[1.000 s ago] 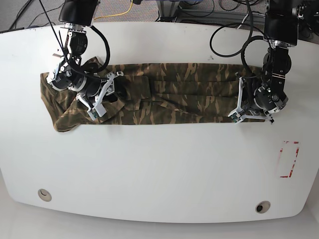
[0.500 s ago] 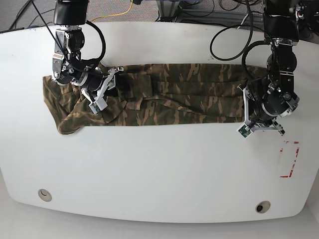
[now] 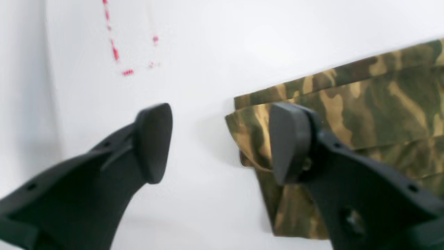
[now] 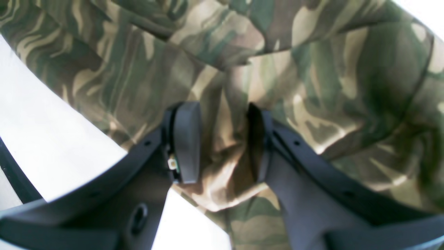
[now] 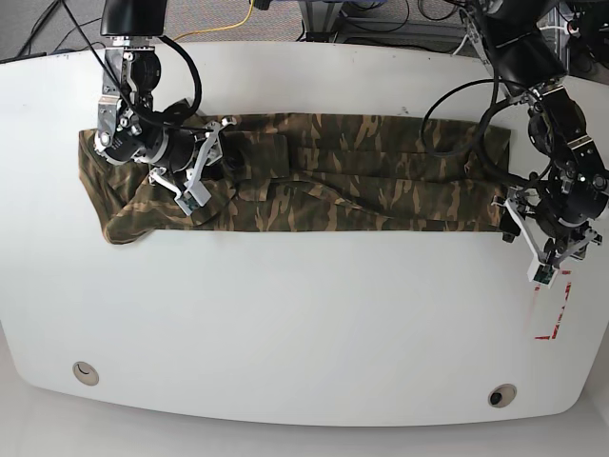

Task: Layout the t-shirt on the table in an organized manner, then fold the t-shirt properly
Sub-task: 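Grasp the strip's other end with the left gripper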

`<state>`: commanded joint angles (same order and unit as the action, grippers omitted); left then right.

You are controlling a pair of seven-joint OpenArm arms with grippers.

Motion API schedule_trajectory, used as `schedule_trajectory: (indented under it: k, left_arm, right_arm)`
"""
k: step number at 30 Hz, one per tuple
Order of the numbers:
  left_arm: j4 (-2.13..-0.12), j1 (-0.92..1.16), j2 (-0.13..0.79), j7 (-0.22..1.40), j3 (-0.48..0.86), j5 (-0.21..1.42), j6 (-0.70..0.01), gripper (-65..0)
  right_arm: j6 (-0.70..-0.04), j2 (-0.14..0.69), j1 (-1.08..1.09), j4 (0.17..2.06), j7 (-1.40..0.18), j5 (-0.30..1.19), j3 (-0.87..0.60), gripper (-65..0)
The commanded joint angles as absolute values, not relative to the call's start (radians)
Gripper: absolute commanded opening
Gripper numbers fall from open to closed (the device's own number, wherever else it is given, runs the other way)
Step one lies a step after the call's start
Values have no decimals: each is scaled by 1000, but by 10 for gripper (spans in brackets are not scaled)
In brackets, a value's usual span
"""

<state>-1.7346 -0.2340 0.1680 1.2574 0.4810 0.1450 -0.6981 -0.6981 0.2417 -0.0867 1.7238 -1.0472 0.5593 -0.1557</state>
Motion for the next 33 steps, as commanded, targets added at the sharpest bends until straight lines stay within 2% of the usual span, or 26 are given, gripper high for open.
schedule_trajectory:
  k: [8,14,22,33]
  left_arm:
    - [-1555,-246,179,1308,644,348,-698,-235]
    - [-1376,-245,259,1325,679,526,-698,-232]
    - [-1193,-237,352,1322,674,760,-698,-203]
    - [-1112,-217,384,1322,573,817,-698,-203]
  right_arm:
    - [-698,242,-84,1799,-1113,558,-156,-428]
    - [-698,243,-84,1821,-1118,558,-156,-428]
    - [-698,243,-87,1821,-1118,558,-156,-428]
    - [-698,243,-87,1821,-1118,558,-156,-428]
